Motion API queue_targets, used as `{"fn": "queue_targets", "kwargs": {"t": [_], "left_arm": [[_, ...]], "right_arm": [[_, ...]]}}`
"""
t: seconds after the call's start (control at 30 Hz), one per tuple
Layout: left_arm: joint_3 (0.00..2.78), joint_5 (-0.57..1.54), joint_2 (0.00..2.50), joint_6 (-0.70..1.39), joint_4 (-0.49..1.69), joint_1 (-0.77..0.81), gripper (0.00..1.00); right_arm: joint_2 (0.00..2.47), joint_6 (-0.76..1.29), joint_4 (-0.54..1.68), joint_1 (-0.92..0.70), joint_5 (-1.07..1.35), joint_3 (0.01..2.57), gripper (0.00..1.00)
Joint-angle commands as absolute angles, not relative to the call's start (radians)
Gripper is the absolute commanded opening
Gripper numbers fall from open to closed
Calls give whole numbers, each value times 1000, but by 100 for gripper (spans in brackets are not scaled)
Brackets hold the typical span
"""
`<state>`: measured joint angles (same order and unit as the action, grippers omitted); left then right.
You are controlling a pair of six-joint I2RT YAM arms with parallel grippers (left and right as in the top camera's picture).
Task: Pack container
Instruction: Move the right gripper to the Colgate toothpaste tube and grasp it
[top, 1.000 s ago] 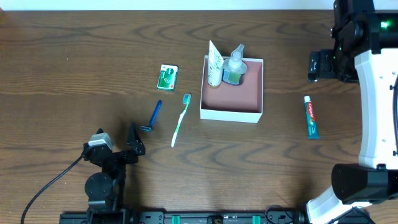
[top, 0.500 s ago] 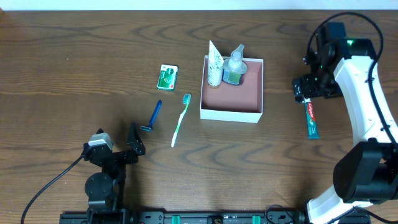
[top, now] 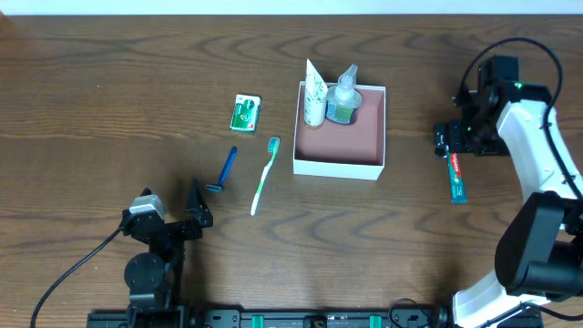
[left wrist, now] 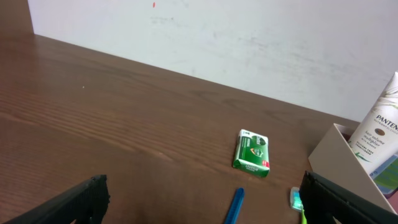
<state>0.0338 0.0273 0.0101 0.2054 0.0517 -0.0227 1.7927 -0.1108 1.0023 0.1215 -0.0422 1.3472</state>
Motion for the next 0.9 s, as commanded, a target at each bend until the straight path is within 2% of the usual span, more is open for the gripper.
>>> {"fn": "queue_targets", "kwargs": {"t": [0.0,0.27,0.87], "left_arm": [[5,31,5,199,69,-27,98],[5,31,5,199,69,-27,98],[5,31,5,199,69,-27,98]], "right_arm": [[1790,-120,965,124,-22,1301,99],[1794,-109,840,132,-25,1214,99],[1909,-99,822,139,-26,1206,99]]}}
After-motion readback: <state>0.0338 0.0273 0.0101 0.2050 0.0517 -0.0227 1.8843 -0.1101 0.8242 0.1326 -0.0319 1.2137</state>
